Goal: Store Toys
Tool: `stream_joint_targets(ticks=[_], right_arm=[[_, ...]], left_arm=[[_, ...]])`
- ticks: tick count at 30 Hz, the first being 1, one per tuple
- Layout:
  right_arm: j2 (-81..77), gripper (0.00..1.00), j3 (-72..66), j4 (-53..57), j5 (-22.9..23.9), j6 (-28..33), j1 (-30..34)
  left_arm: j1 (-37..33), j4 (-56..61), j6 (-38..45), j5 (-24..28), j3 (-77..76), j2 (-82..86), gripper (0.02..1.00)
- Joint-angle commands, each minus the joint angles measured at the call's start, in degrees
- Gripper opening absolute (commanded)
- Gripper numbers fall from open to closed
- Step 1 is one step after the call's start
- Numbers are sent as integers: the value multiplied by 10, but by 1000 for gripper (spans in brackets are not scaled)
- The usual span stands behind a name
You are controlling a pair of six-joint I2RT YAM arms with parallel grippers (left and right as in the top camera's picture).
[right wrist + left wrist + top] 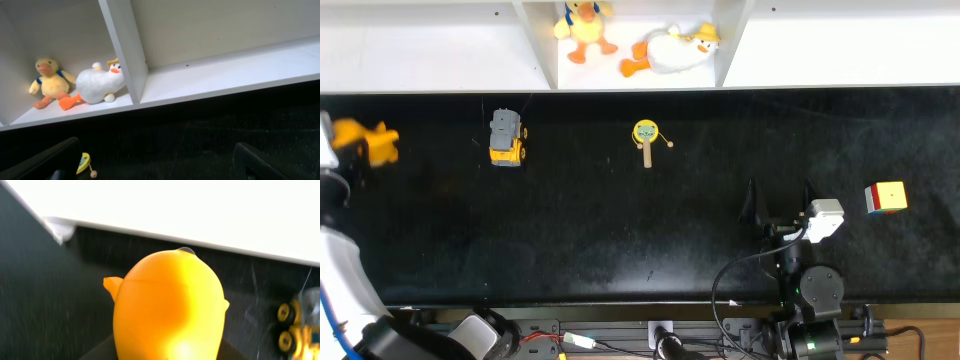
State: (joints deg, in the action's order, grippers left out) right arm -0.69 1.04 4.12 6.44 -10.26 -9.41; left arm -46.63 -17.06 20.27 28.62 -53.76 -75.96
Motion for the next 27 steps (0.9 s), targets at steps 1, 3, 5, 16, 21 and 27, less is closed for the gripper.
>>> stream_joint_targets(ticks=[1,3,5,16,21,27], right_arm=[[5,996,-8,-3,5,4,-3],[5,996,-8,-3,5,4,-3],[5,996,-8,-3,5,4,-3],[5,996,-8,-3,5,4,-3],[5,996,-8,-3,5,4,-3],[5,993,-8,-3,5,4,-3]], left_arm=[[59,34,-43,-59,-34,3,323],[79,65,-43,-64,-36,-4,323],[91,93,-47,-64,-37,-13,325],[113,138,-101,-60,-127,-132,312],[135,138,-103,-60,-180,-178,308],[152,138,-118,-60,-224,-222,301]])
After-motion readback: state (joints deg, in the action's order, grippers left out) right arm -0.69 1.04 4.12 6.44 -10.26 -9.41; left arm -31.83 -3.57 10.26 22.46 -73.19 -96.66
